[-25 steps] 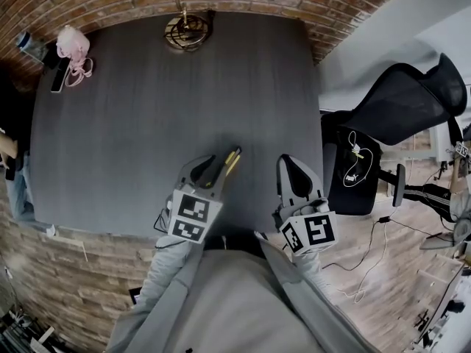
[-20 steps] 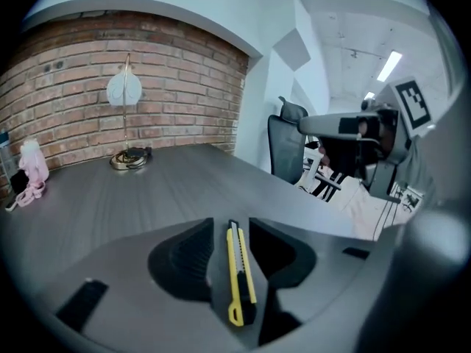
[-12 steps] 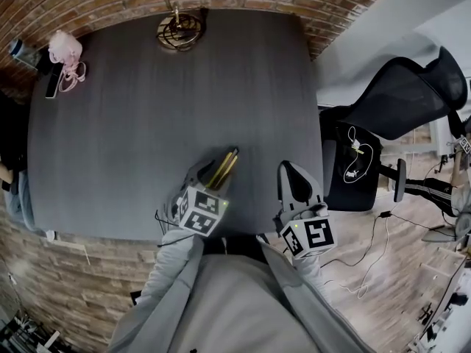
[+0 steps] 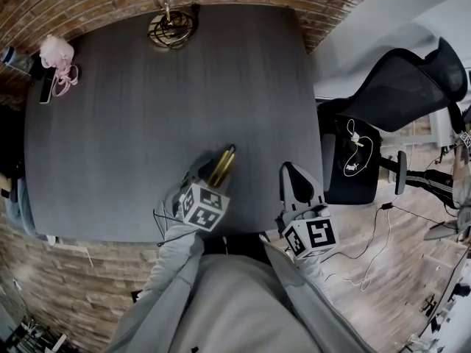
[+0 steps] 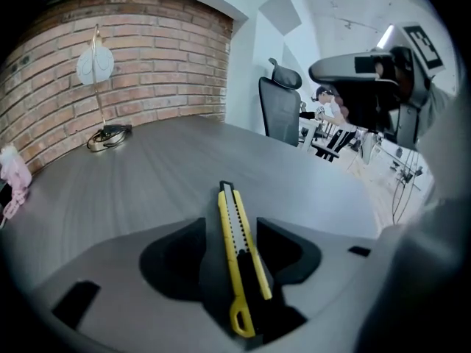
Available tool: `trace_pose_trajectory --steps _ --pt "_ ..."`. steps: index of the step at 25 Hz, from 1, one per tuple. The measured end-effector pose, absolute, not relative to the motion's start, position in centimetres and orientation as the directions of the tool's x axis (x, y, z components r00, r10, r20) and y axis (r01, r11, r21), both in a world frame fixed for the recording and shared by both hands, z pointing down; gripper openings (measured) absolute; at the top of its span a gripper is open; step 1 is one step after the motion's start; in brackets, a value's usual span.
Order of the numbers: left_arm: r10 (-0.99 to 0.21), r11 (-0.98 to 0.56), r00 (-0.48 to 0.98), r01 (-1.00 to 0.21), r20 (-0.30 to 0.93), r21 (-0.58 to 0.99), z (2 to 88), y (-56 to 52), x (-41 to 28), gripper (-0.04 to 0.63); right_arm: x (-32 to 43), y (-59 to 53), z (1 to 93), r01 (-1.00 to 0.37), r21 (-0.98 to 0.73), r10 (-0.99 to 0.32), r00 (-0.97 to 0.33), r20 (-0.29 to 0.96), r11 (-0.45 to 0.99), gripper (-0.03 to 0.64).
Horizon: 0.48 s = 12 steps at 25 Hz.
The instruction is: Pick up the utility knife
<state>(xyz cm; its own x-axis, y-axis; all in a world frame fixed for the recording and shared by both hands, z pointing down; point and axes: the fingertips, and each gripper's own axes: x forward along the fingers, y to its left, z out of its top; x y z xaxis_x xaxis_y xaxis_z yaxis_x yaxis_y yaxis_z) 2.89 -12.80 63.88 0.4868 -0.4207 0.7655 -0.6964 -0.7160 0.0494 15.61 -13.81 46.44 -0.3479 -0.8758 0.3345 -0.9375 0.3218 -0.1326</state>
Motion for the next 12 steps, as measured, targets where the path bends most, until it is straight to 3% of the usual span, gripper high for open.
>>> trace_pose_trajectory --steps 12 --pt "-0.428 -0.709 0.452 -0.705 0.782 0.019 64.6 -13.0 3.3 0.199 16.8 -13.2 46.8 -0.948 -0.15 -0.886 -0.316 0.34 0.281 0.018"
